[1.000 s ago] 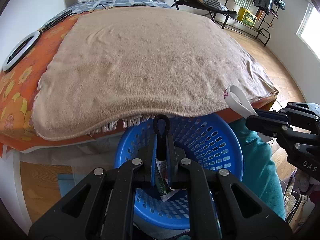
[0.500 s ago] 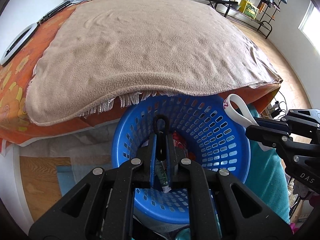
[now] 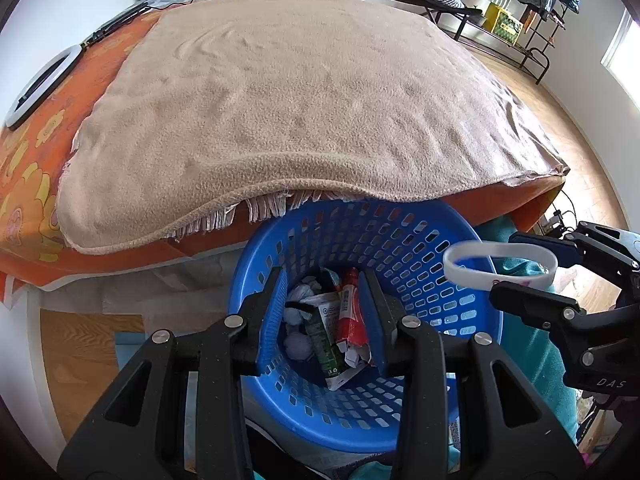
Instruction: Collect trash
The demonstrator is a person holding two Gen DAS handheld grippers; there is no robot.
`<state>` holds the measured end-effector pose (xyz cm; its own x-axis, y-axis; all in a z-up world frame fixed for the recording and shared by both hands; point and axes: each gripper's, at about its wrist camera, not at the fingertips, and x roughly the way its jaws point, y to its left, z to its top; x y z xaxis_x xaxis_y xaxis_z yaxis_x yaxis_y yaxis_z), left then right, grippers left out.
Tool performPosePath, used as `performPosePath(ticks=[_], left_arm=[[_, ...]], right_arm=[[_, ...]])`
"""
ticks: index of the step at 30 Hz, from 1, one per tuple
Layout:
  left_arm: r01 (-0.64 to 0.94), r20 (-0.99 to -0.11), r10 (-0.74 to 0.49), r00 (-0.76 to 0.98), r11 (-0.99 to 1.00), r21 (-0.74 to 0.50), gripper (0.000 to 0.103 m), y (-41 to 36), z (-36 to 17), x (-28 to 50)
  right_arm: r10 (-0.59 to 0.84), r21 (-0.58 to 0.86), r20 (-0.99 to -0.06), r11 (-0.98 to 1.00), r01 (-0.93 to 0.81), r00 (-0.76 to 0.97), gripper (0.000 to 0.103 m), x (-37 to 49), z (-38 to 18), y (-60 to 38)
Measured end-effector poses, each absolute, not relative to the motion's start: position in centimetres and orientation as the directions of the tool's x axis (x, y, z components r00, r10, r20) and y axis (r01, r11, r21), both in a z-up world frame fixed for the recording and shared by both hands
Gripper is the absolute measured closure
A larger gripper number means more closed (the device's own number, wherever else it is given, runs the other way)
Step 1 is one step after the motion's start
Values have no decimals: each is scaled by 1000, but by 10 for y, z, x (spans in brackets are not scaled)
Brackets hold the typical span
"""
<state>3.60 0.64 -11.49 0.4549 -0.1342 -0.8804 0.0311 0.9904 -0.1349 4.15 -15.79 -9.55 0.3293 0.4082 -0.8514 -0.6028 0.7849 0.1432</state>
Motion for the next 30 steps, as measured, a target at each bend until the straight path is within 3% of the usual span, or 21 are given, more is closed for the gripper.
performPosePath(ticks=[2, 6, 9, 13, 30], left_arm=[[31, -881, -132, 455, 991, -132, 65, 6, -115, 36], [23, -874, -123, 471, 992, -127, 44, 8, -111, 35], [17, -869, -116, 482, 992, -123, 44, 9, -108, 35], [4, -859, -110, 500, 992, -124, 30, 11, -102, 36], [-9, -804, -110, 585, 990, -143, 20, 10, -63, 34]], right_arm=[[400, 136, -855, 787, -602, 330, 58, 42, -96, -158], [392, 123, -854, 790, -600, 341, 44, 40, -95, -159], [383, 110, -854, 794, -597, 352, 43, 39, -94, -160], [357, 79, -854, 808, -584, 379, 33, 39, -90, -160], [384, 120, -814, 845, -521, 436, 31, 42, -63, -178]])
